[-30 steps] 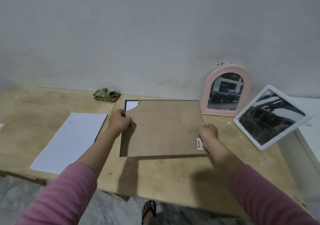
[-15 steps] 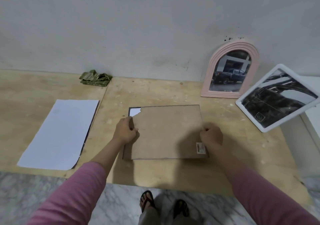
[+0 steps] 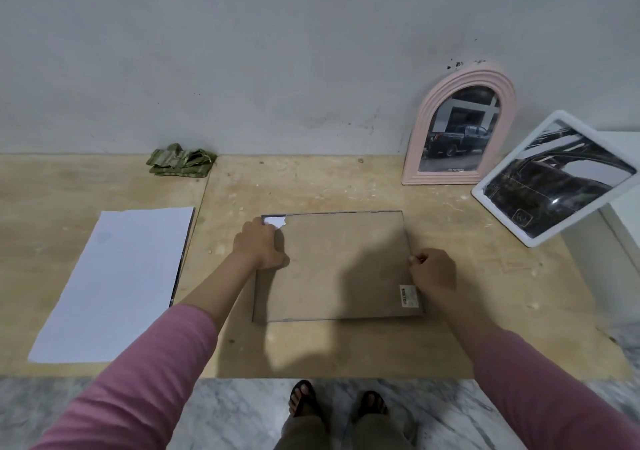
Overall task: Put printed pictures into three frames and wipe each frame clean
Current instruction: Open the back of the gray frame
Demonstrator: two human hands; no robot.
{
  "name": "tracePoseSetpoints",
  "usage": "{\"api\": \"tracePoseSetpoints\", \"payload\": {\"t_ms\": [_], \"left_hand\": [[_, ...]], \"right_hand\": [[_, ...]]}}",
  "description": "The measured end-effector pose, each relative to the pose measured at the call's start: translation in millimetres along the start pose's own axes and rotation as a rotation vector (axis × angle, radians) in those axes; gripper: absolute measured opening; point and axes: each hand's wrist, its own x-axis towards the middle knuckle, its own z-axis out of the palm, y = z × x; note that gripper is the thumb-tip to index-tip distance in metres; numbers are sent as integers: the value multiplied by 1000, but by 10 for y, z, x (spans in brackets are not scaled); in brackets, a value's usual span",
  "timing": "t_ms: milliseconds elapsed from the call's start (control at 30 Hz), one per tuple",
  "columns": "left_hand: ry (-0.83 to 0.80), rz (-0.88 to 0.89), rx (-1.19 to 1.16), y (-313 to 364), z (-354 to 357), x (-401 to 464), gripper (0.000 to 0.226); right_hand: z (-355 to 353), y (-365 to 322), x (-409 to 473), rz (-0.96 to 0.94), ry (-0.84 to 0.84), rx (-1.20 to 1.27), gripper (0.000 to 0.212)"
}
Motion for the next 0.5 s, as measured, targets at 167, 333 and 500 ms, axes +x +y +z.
{"api": "tracePoseSetpoints", "payload": {"t_ms": [167, 333, 500], "left_hand": [[2, -59, -19, 61, -1, 39, 37], [36, -22, -172, 6, -36, 46, 26], [24, 69, -259, -93, -79, 84, 21]], "right_hand": [[6, -6, -16, -2, 5, -2, 13], [-2, -21, -1, 2, 7, -5, 13], [7, -38, -1, 27, 13, -4, 12]]}}
